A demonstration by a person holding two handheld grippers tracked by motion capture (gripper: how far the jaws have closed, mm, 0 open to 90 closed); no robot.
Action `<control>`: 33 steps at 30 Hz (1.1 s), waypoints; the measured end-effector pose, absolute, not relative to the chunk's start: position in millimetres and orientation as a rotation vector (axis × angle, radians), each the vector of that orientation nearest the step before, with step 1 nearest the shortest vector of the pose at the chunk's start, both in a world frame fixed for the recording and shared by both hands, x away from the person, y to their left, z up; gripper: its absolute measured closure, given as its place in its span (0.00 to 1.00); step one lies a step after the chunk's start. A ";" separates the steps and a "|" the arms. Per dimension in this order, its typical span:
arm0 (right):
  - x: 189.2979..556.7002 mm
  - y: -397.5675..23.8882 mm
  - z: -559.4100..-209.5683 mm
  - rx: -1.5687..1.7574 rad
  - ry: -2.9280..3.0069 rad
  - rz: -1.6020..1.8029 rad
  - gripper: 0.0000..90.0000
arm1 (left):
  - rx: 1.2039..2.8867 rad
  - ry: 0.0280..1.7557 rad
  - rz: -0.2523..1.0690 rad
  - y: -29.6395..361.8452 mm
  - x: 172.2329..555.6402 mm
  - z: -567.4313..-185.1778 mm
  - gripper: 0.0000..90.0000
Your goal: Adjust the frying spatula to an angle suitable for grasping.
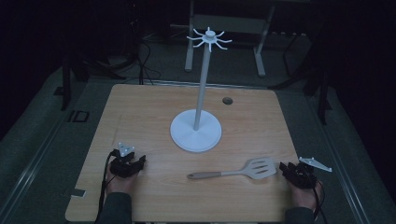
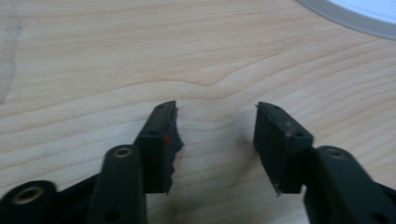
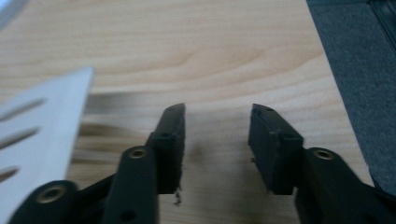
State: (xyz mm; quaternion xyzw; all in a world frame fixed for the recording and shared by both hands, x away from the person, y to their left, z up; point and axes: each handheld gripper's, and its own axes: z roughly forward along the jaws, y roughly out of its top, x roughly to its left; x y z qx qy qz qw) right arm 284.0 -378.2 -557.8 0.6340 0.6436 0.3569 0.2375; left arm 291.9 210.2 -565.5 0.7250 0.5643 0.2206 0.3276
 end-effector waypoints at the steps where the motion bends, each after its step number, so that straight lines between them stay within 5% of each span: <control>1: 284.0 -378.2 -557.8 1.737 1.764 0.978 0.67 | 1.905 1.475 0.565 211.0 291.8 -564.4 0.59; 14: 279.5 -373.1 -543.7 1.727 1.755 1.138 0.68 | 1.875 1.439 0.558 217.7 287.4 -556.7 0.62; 26: 278.0 -358.9 -527.0 1.611 1.869 1.327 0.19 | 1.914 1.434 0.614 214.0 286.1 -554.9 0.62; 33: 279.5 -345.0 -521.6 1.532 1.931 1.261 0.14 | 1.912 1.410 0.638 213.5 283.9 -553.4 0.61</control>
